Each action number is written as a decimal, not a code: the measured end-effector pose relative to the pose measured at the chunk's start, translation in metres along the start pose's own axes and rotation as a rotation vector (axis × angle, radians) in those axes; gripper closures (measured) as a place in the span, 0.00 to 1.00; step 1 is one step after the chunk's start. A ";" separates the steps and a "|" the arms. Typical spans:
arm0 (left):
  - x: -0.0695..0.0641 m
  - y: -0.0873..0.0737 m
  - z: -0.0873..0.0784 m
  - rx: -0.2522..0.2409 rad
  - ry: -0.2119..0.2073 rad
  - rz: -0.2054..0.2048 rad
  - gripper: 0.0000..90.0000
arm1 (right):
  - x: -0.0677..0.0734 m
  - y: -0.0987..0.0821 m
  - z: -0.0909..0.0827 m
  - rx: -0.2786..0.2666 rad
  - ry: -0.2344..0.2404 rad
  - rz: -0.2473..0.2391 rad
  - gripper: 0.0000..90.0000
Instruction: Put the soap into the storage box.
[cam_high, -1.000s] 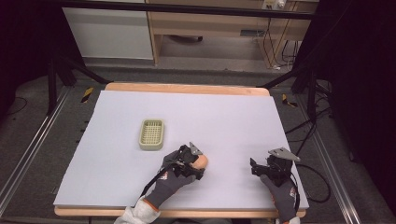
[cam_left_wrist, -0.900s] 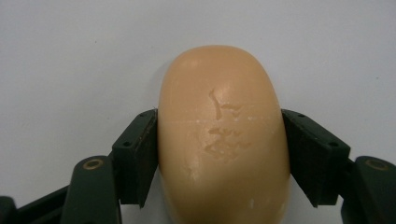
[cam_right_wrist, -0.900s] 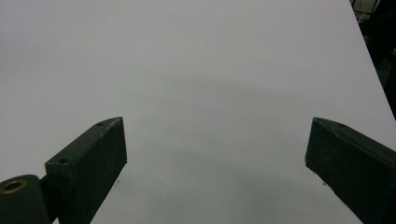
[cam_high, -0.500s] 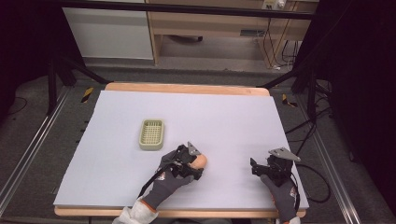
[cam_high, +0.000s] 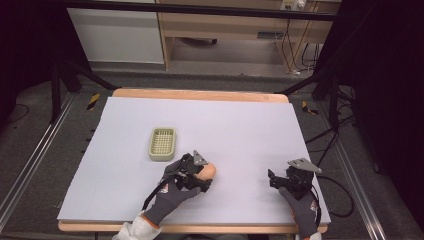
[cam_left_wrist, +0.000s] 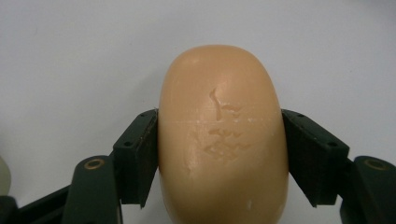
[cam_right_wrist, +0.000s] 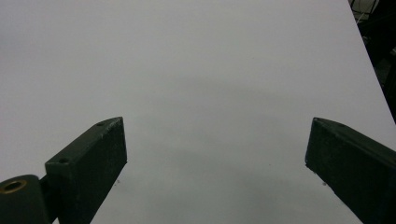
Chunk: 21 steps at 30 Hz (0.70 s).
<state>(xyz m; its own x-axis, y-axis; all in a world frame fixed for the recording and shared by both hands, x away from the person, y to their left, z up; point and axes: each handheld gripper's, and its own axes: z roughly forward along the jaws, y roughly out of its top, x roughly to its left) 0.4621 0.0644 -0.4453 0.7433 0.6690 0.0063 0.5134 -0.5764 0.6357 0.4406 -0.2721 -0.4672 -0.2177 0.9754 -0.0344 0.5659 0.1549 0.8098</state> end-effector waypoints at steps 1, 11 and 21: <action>0.001 0.000 -0.002 -0.003 0.001 0.002 0.35 | 0.000 0.000 0.000 0.001 -0.002 -0.002 0.06; 0.006 -0.003 -0.016 -0.025 0.003 -0.013 0.35 | 0.000 0.000 0.000 0.001 -0.002 -0.001 0.06; 0.016 -0.010 -0.030 -0.033 0.007 -0.029 0.35 | 0.000 0.000 0.000 0.001 -0.002 -0.001 0.06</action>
<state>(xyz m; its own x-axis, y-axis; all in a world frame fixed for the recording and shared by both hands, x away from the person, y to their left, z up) 0.4558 0.0946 -0.4287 0.7255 0.6882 -0.0073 0.5198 -0.5410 0.6612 0.4405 -0.2719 -0.4671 -0.2168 0.9756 -0.0359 0.5662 0.1556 0.8095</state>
